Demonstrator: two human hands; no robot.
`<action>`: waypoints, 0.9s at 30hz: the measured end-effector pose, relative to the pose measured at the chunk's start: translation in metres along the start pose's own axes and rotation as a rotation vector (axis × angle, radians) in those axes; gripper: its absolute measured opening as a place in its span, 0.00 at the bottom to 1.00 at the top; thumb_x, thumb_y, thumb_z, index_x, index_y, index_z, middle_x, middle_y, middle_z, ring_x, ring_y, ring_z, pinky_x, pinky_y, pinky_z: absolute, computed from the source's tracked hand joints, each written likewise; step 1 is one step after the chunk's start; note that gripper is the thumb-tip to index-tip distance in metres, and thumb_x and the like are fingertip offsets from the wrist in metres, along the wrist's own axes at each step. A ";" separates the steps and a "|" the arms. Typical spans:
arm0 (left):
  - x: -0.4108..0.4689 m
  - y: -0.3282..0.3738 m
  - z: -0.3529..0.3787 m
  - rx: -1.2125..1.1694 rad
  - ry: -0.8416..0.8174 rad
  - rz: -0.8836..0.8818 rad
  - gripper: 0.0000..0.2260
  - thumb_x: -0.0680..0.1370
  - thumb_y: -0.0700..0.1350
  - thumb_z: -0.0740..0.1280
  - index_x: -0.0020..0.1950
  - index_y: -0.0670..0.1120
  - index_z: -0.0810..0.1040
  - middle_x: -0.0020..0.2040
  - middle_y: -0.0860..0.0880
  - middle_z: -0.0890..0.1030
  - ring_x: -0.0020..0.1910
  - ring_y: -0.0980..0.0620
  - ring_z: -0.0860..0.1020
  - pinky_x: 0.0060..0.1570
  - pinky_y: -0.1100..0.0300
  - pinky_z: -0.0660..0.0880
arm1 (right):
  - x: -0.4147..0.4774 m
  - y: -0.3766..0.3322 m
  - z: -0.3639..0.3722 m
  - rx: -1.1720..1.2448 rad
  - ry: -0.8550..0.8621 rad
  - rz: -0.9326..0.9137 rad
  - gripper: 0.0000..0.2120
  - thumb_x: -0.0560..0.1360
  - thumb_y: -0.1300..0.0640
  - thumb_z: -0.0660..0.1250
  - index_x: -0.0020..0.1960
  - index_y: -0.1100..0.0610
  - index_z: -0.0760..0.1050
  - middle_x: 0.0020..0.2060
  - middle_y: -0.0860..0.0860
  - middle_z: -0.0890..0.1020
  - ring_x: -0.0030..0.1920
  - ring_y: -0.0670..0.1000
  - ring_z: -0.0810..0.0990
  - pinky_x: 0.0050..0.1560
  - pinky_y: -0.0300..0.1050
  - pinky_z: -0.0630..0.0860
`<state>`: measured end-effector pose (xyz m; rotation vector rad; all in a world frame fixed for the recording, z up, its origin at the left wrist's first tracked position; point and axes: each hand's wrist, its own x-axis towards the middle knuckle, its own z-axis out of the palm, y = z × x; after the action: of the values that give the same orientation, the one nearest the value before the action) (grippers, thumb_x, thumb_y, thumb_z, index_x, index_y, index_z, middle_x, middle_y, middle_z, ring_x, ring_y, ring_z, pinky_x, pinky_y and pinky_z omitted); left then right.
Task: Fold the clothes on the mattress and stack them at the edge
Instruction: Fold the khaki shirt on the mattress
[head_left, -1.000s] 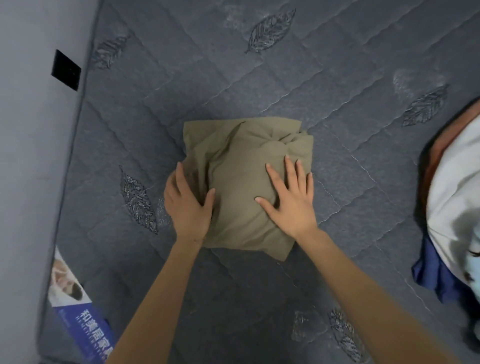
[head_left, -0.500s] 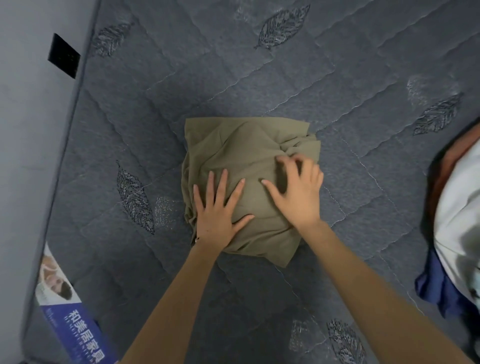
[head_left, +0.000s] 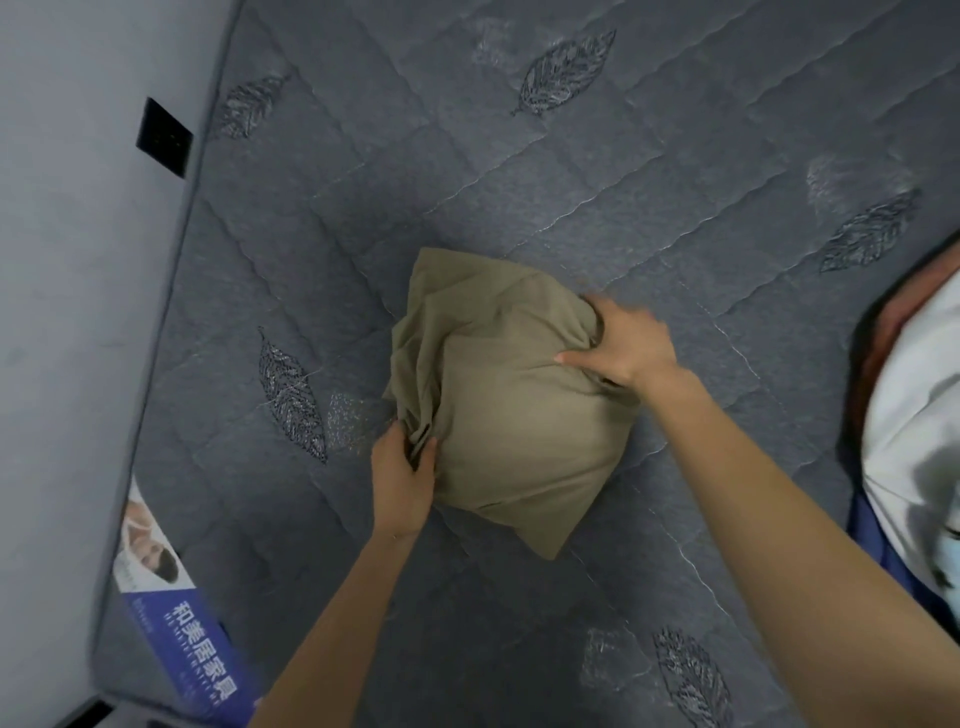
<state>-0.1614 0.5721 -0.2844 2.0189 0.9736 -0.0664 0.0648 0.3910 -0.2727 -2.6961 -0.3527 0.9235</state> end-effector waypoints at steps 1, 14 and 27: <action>0.000 0.007 0.000 -0.069 0.018 0.013 0.04 0.79 0.40 0.65 0.50 0.40 0.74 0.47 0.45 0.79 0.47 0.50 0.76 0.51 0.51 0.74 | -0.006 0.009 0.000 0.050 -0.049 0.048 0.36 0.65 0.38 0.74 0.68 0.50 0.69 0.62 0.54 0.78 0.63 0.59 0.74 0.61 0.53 0.71; 0.035 0.049 0.020 0.034 -0.020 0.023 0.24 0.77 0.53 0.68 0.69 0.44 0.70 0.67 0.50 0.74 0.66 0.55 0.70 0.69 0.56 0.65 | -0.133 0.103 0.053 0.700 -0.190 0.224 0.37 0.67 0.51 0.78 0.71 0.54 0.67 0.66 0.49 0.74 0.67 0.51 0.72 0.66 0.47 0.70; -0.034 0.010 0.024 -0.157 -0.268 -0.089 0.24 0.77 0.45 0.69 0.69 0.47 0.64 0.67 0.46 0.72 0.65 0.49 0.70 0.69 0.51 0.65 | -0.144 0.070 0.060 1.260 -0.182 0.282 0.31 0.67 0.50 0.77 0.67 0.49 0.71 0.55 0.42 0.83 0.53 0.42 0.82 0.51 0.37 0.78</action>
<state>-0.1709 0.5307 -0.2795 1.7696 0.8693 -0.2928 -0.0730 0.2914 -0.2602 -1.5061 0.4654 0.9763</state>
